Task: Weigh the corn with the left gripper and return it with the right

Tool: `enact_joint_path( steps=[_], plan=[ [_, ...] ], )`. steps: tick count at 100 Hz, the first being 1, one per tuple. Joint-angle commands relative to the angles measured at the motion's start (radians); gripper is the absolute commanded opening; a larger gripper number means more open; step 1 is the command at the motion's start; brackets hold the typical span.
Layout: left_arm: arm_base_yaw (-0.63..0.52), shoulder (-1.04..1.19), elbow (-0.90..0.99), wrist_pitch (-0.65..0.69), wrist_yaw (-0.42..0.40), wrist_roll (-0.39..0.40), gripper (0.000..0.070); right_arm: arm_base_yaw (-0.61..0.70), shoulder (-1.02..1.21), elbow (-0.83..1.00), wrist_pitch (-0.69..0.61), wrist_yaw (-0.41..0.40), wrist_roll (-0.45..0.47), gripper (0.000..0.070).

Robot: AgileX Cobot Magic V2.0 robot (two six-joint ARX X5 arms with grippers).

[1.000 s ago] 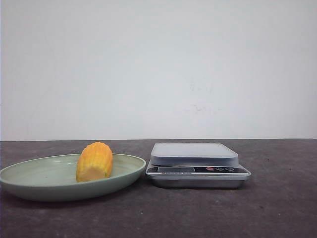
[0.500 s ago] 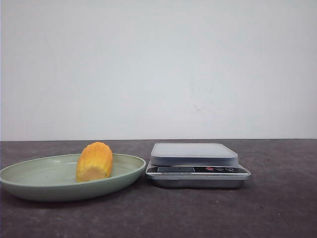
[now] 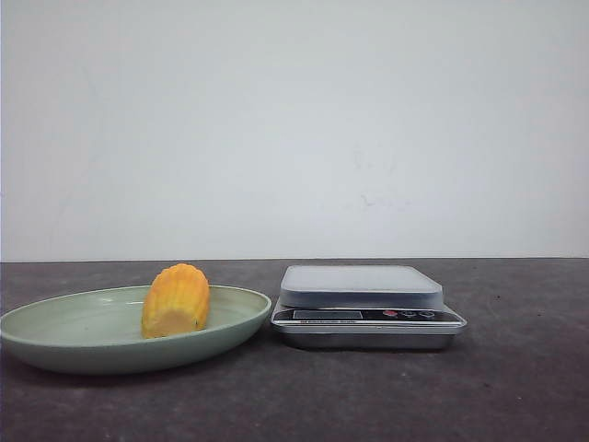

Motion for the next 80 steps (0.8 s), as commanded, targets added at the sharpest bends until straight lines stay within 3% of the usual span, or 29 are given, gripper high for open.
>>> enact_joint_path(
  steps=[1,17,44,64,80],
  plan=[
    [-0.008,0.053,-0.006,0.015,0.017,-0.049,0.0585,-0.001,0.010,-0.007,-0.003,0.030,0.008,0.0690],
    [-0.034,0.186,-0.040,0.066,0.026,-0.053,0.0585,-0.001,0.028,-0.023,-0.079,0.118,0.024,0.0546],
    [-0.113,0.520,-0.043,0.102,0.023,-0.053,0.0585,-0.001,0.040,-0.024,-0.191,0.158,0.034,0.0544],
    [-0.220,0.756,-0.043,0.146,0.023,-0.054,0.0585,0.000,0.040,-0.024,-0.242,0.097,0.077,0.0544],
    [-0.306,0.908,-0.043,0.214,0.022,-0.054,0.0585,0.000,0.040,-0.024,-0.319,0.093,0.108,0.0544]
  ],
)
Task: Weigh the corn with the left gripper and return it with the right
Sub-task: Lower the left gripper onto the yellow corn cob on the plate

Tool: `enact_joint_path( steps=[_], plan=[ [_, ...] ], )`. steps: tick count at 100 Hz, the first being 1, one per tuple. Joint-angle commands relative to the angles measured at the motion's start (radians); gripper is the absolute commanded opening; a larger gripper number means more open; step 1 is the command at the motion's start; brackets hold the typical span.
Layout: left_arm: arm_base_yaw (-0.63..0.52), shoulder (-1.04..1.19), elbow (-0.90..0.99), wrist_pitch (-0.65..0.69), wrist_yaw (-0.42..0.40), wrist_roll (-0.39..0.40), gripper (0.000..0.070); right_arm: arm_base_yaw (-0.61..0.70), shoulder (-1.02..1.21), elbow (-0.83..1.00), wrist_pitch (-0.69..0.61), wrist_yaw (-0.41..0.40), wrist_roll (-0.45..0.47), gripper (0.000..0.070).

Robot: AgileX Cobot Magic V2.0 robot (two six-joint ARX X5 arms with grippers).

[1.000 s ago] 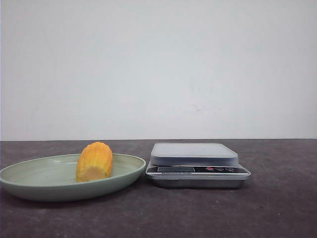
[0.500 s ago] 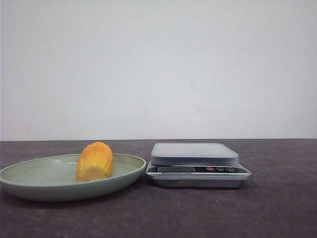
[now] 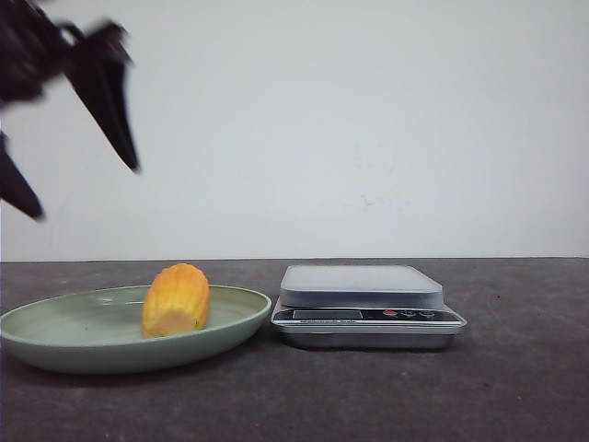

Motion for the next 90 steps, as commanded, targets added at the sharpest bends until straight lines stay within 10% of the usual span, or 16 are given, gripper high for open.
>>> enact_joint_path(
  steps=[1,68,74,79,90],
  plan=[
    [-0.027,0.062,0.007,0.037,0.000,-0.002,0.0585,0.000,0.005,0.008,-0.018,-0.003,0.035,0.0544],
    [-0.195,0.292,0.007,0.284,-0.031,-0.063,0.0576,0.000,0.005,0.008,-0.120,-0.052,0.028,0.0537],
    [-0.200,0.293,0.007,0.272,-0.030,-0.062,0.0395,0.000,0.005,0.008,-0.119,-0.052,0.022,0.0537],
    [-0.205,0.293,0.007,0.254,-0.020,-0.058,0.0023,0.000,0.005,0.008,-0.119,-0.052,0.020,0.0537],
    [-0.207,0.293,0.017,0.201,0.030,-0.021,0.0000,0.000,0.005,0.008,-0.119,-0.052,0.020,0.0537]
  ],
)
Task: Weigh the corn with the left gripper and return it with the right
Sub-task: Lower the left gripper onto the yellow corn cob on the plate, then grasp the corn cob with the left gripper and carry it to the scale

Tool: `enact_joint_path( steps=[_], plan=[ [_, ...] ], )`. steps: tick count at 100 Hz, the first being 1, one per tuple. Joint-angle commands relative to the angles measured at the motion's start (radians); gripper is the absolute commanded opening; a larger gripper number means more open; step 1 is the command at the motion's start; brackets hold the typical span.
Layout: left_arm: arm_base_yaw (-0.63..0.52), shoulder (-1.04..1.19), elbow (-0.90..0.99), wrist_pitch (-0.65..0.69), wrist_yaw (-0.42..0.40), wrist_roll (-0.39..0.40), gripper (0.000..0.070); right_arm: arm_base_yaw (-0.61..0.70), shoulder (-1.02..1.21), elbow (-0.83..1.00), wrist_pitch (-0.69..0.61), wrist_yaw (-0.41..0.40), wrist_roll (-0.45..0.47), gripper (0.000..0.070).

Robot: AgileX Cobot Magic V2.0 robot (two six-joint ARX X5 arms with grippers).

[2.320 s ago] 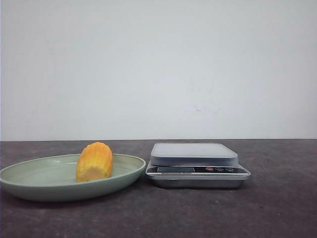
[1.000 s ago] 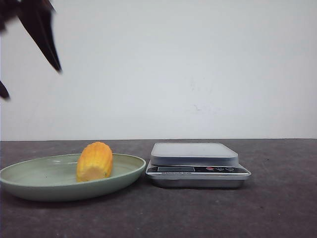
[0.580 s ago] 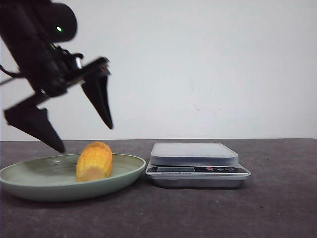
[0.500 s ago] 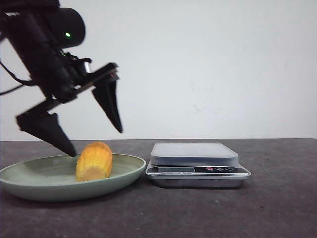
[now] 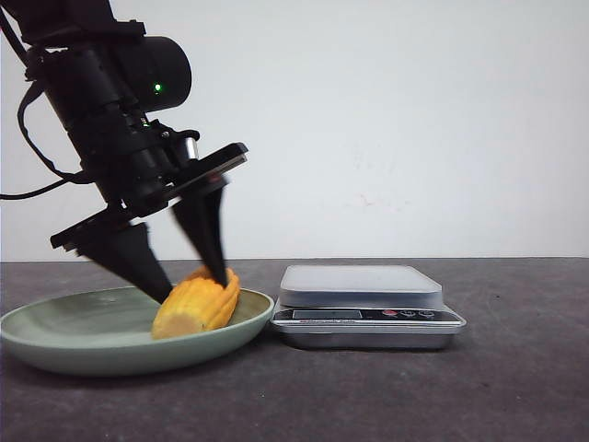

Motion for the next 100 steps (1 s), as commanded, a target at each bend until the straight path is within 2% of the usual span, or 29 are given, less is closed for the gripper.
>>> enact_joint_path(
  steps=[1,13,37,58,73,81,100],
  plan=[
    [-0.009,0.020,0.019,-0.038,0.042,0.029,0.0000,0.000,0.005,0.008,0.008,-0.003,-0.003,0.0537],
    [-0.009,0.005,0.067,-0.098,0.107,0.057,0.0000,0.000,0.005,0.008,0.009,-0.003,-0.028,0.0537],
    [-0.023,-0.039,0.283,-0.120,0.151,0.044,0.0000,0.000,0.005,0.008,0.019,0.002,-0.048,0.0537],
    [-0.046,-0.039,0.490,-0.088,0.151,-0.011,0.0000,0.000,0.005,0.008,0.025,0.002,-0.057,0.0537],
    [-0.069,-0.036,0.518,0.018,0.128,-0.109,0.0002,0.000,0.005,0.008,0.026,0.002,-0.060,0.0537],
    [-0.086,-0.013,0.518,0.029,0.105,-0.113,0.0003,0.000,0.005,0.008,0.029,0.003,-0.065,0.0537],
    [-0.120,0.098,0.518,0.017,0.105,-0.126,0.0003,0.000,0.005,0.008,0.029,0.001,-0.076,0.0537]
  ],
)
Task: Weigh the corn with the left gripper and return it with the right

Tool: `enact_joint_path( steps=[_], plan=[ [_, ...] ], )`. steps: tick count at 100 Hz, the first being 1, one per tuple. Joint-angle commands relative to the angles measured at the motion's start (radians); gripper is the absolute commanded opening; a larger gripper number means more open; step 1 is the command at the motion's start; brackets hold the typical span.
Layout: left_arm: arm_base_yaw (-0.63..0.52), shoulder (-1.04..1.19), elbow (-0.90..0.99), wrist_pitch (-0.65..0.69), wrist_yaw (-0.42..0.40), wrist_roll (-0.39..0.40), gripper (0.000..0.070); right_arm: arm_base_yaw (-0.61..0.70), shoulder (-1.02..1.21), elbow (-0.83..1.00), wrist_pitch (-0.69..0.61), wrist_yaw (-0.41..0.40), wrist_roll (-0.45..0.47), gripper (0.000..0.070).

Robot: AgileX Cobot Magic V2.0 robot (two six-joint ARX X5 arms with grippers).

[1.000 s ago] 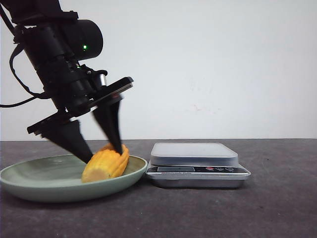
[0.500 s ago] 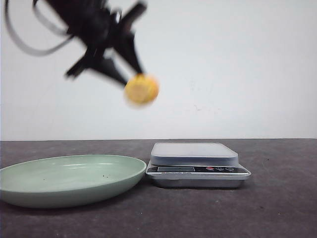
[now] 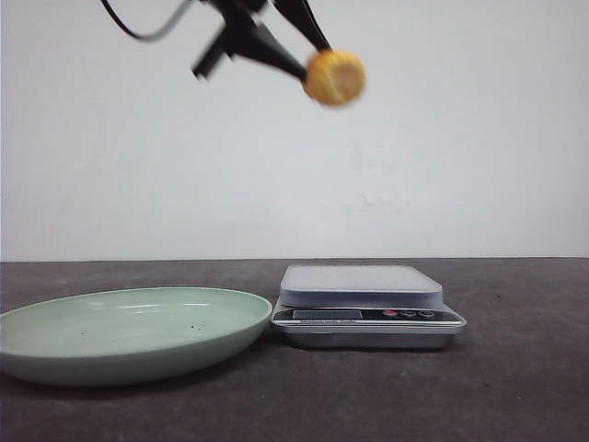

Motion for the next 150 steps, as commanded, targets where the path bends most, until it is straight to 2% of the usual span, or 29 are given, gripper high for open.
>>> enact_joint_path(
  steps=[1,18,40,57,74,82,89,105,113,119,137,150],
  plan=[
    [-0.015,0.068,0.018,0.003,-0.005,-0.022,0.0003,0.000,0.005,0.008,0.013,0.000,-0.013,0.0537],
    [-0.029,0.178,0.019,0.026,-0.004,-0.084,0.0003,0.000,0.005,0.008,0.007,-0.030,-0.013,0.0537],
    [-0.028,0.285,0.019,0.021,-0.005,-0.088,0.0003,0.000,0.005,0.008,-0.045,-0.084,-0.007,0.0537],
    [-0.026,0.314,0.019,0.024,-0.031,-0.048,0.0003,0.000,0.005,0.008,-0.105,-0.082,-0.019,0.0537],
    [-0.027,0.316,0.019,0.034,-0.112,-0.008,0.0009,0.000,0.005,0.008,-0.124,-0.078,-0.019,0.0537],
    [-0.027,0.316,0.019,0.033,-0.135,-0.008,0.0052,0.000,0.005,0.008,-0.132,-0.078,-0.012,0.0537],
    [-0.027,0.316,0.019,0.033,-0.134,-0.009,0.0126,0.000,0.005,0.008,-0.138,-0.078,-0.008,0.0537],
    [-0.027,0.316,0.019,0.030,-0.082,-0.009,0.0456,0.000,0.005,0.008,-0.142,-0.078,-0.003,0.0537],
    [-0.027,0.316,0.019,0.028,-0.050,-0.009,0.0566,0.000,0.005,0.008,-0.142,-0.077,0.004,0.0537],
    [-0.026,0.316,0.028,0.012,-0.041,-0.009,0.0604,0.000,0.005,0.008,-0.142,-0.077,0.010,0.0537],
    [-0.011,0.312,0.114,-0.053,-0.042,-0.009,0.0605,0.000,0.005,0.008,-0.145,-0.075,0.006,0.0537],
    [-0.002,0.312,0.246,-0.150,-0.051,-0.009,0.0602,0.000,0.005,0.008,-0.145,-0.075,0.005,0.0537]
  ],
)
